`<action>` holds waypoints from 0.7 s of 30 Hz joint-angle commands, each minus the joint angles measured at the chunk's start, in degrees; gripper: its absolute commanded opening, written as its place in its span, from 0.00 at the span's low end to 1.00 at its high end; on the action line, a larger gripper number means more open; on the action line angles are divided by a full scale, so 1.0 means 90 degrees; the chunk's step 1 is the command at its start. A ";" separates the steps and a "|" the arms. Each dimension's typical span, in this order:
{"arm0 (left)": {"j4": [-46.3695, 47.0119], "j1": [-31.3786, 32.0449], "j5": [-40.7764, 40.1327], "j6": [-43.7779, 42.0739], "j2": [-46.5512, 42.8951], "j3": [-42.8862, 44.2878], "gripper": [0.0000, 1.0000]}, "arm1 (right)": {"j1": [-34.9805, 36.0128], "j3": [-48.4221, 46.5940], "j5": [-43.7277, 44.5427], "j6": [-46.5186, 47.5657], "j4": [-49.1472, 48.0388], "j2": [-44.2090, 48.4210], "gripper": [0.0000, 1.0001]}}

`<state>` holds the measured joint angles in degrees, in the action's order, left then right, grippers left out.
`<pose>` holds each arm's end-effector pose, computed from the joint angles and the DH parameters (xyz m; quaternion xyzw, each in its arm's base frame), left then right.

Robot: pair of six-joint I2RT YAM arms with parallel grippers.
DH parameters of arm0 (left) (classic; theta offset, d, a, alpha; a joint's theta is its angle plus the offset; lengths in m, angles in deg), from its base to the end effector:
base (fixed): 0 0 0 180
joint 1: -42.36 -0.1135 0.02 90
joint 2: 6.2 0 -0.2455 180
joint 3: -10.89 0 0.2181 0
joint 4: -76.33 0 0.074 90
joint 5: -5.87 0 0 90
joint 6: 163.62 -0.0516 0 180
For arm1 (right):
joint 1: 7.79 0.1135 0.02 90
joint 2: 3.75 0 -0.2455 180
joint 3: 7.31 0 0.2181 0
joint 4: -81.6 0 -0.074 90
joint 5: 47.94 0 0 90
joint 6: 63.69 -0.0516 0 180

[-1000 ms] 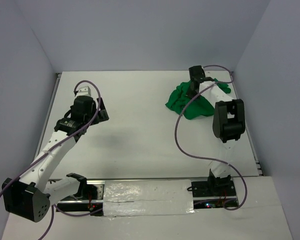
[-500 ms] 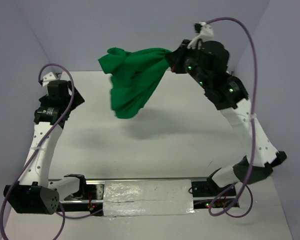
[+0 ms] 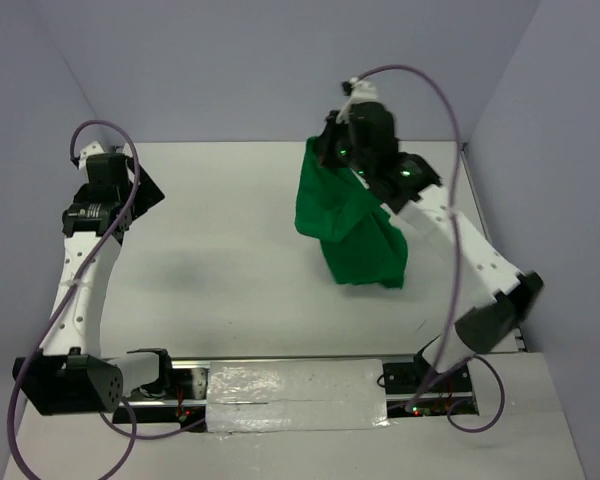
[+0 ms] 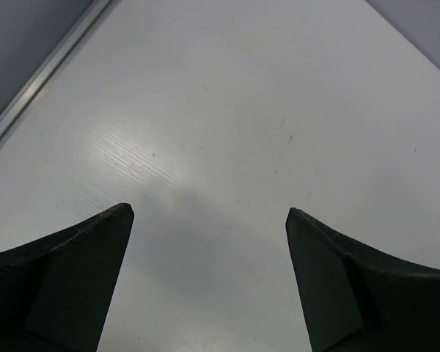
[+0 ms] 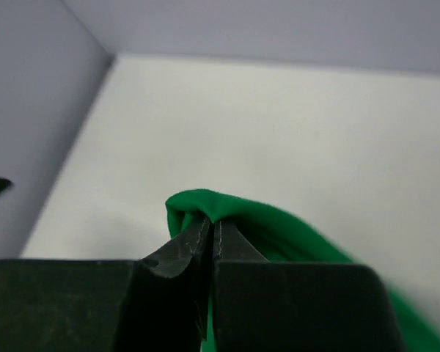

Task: Fold and stack the t-shirts
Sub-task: Move the tshirt to the center of the board

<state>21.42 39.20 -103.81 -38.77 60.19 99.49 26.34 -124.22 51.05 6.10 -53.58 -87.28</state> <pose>0.2254 0.0299 0.3547 -0.3590 0.7908 0.0153 0.4954 0.2503 0.1599 0.4526 -0.0443 0.7720 0.2342 0.5892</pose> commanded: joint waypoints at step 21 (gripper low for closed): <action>0.1777 0.3142 0.2987 0.1195 0.2377 -0.0192 0.97 | -0.1447 0.3353 -0.1291 -0.0948 -0.0228 0.0004 0.77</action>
<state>32.48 62.33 -81.36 -32.59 78.50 93.94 16.35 -101.77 46.44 1.09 -54.19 -84.50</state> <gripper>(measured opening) 0.969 0.789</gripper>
